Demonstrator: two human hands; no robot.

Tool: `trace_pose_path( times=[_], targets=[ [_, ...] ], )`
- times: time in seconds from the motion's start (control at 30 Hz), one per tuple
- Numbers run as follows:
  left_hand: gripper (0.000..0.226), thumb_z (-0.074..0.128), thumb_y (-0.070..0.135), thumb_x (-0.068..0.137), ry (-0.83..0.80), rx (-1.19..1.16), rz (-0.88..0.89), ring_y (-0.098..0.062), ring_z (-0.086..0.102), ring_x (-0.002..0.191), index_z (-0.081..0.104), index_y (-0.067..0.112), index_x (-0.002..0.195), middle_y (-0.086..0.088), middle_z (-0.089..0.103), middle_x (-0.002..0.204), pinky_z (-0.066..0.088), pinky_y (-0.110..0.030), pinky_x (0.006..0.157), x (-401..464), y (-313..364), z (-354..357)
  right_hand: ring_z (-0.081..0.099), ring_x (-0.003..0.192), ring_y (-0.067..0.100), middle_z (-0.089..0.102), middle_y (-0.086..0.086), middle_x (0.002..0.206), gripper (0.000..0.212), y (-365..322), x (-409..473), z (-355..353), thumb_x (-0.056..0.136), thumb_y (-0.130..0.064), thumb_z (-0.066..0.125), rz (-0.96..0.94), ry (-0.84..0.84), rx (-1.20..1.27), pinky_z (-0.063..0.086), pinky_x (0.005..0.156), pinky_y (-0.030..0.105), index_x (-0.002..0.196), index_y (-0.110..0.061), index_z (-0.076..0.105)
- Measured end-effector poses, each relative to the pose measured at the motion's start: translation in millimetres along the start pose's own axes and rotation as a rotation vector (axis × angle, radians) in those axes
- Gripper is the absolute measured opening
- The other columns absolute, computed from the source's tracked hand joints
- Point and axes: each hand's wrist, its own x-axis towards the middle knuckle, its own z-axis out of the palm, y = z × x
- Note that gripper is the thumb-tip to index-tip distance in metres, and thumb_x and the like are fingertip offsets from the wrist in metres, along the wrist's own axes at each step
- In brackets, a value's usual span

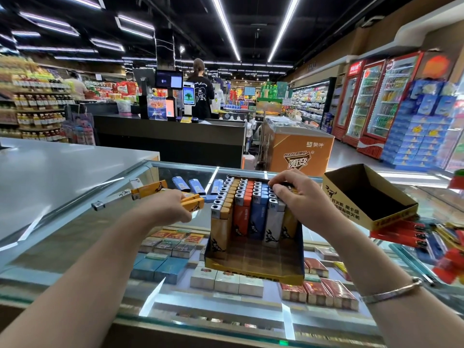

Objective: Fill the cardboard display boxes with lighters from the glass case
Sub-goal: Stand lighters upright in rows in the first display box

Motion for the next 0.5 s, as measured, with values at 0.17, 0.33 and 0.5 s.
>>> trace_pose_path(
  times=[0.17,0.33,0.5],
  targets=[
    [0.025,0.061,0.012,0.078,0.332,0.102,0.129,-0.015,0.052,0.067,0.043,0.029,0.075,0.001,0.051,0.074,0.041,-0.028,0.058,-1,1,2,0.052,0.088,0.004,0.053,-0.01,0.096,0.011,-1,-1,0,0.095,-0.016,0.05,-0.004,0.006,-0.011,0.04,0.071,0.013,0.096,-0.018,0.06],
    [0.015,0.054,0.02,0.087,0.522,0.265,0.125,-0.017,0.054,0.066,0.045,0.023,0.098,0.0,0.056,0.076,0.047,-0.033,0.06,11,-15,0,0.052,0.088,0.005,0.054,-0.007,0.097,0.011,-1,-1,0,0.095,-0.017,0.049,0.004,0.003,-0.009,0.041,0.069,0.013,0.096,-0.018,0.06],
    [0.031,0.052,0.024,0.087,0.362,0.172,0.022,-0.015,0.054,0.07,0.042,0.026,0.117,0.001,0.057,0.078,0.045,-0.031,0.061,22,-20,4,0.051,0.089,0.004,0.054,-0.006,0.099,0.011,0,-1,-1,0.095,-0.017,0.049,0.004,0.007,-0.014,0.041,0.069,0.013,0.097,-0.018,0.06]
  ],
)
